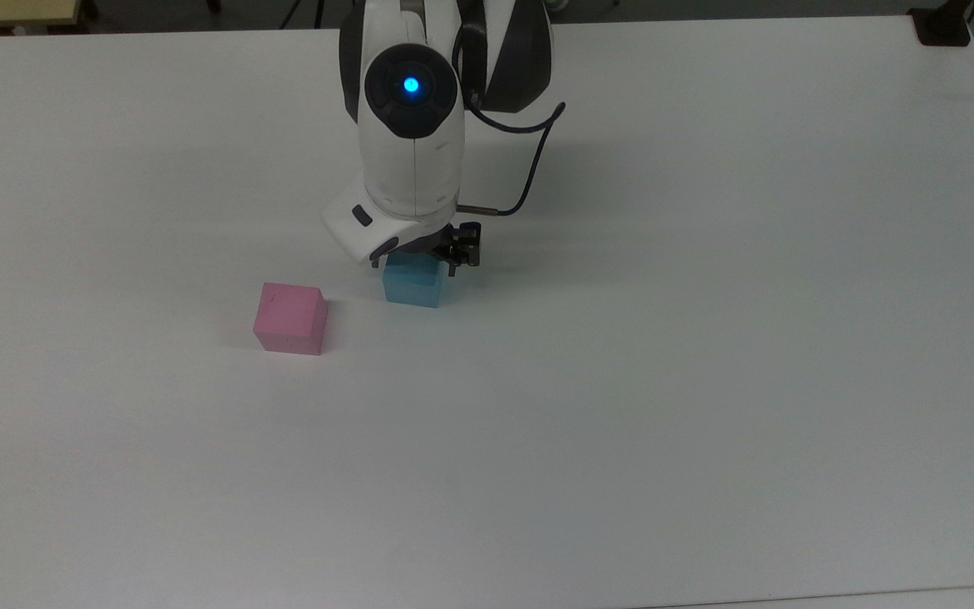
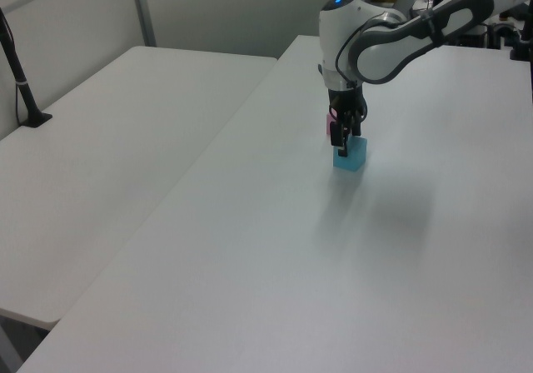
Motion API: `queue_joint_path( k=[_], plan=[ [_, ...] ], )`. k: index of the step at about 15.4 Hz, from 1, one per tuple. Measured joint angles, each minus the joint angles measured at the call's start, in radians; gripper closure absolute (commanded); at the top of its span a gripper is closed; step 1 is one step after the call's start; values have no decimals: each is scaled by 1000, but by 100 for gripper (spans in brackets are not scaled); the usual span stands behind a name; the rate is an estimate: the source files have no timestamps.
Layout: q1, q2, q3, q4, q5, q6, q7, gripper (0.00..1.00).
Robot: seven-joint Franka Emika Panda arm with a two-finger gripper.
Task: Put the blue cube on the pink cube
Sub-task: 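Close the gripper on the light-blue cube and lift it, then carry the light-blue cube over the pink cube and lower it on top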
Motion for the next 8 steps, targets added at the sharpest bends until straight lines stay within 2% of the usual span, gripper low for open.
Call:
queue_joint_path(
  k=[2, 4, 8],
  plan=[
    [0, 6, 0, -1, 0, 0, 4, 56],
    [0, 7, 0, -2, 0, 0, 4, 68],
    [-3, -4, 0, 5, 0, 0, 4, 68]
  ],
)
